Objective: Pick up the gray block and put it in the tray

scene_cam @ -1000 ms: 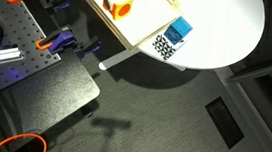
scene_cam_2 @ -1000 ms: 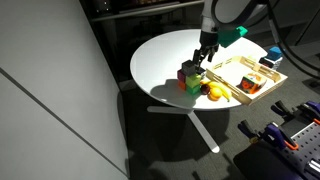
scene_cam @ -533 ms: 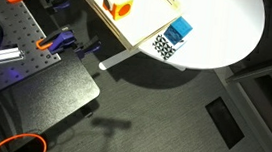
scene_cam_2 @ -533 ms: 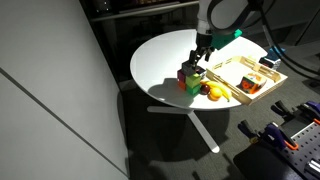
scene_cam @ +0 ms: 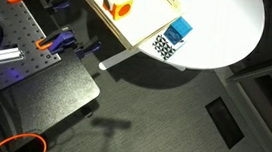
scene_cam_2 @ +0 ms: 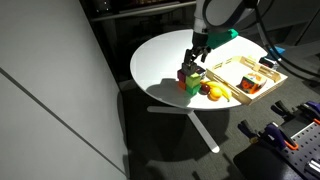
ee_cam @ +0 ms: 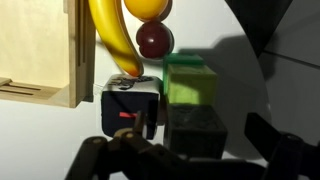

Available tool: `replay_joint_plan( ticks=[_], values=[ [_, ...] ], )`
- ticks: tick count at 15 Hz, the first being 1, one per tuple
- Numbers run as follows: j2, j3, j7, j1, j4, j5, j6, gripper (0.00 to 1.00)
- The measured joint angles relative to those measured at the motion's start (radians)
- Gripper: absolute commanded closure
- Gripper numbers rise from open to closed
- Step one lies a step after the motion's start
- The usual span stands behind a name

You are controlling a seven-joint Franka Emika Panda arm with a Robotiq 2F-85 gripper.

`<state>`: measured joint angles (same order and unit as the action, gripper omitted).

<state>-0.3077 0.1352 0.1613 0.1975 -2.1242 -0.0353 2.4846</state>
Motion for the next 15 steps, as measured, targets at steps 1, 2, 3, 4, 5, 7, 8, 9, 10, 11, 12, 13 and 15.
replay_joint_plan(
  ticks=[1,2,3,4,5,7,8,9,10,11,12,13,15],
  values=[
    [0.0,0.003,0.0,0.0,0.003,0.007,0.0,0.0],
    [0.0,0.003,0.0,0.0,0.005,0.007,0.0,0.0],
    [0.0,0.003,0.0,0.0,0.007,0.007,0.0,0.0],
    [-0.001,0.003,0.0,0.0,0.009,0.007,0.0,0.0],
    [-0.002,0.002,0.0,0.0,0.01,0.007,0.0,0.0],
    [-0.006,0.002,0.0,0.0,0.014,0.007,0.0,0.0],
    [-0.009,0.001,0.0,0.0,0.016,0.007,0.0,0.0],
    [-0.012,0.0,0.0,0.0,0.019,0.007,0.001,0.0],
    [-0.016,-0.001,0.0,0.0,0.022,0.006,0.001,0.0],
    [-0.018,-0.002,0.0,0.0,0.024,0.006,0.001,0.0],
    [-0.019,-0.002,0.0,0.0,0.026,0.006,0.001,0.0],
    [-0.02,-0.002,0.0,0.0,0.027,0.006,0.001,0.0],
    [-0.021,-0.002,0.0,0.0,0.027,0.006,0.001,0.0]
  ],
)
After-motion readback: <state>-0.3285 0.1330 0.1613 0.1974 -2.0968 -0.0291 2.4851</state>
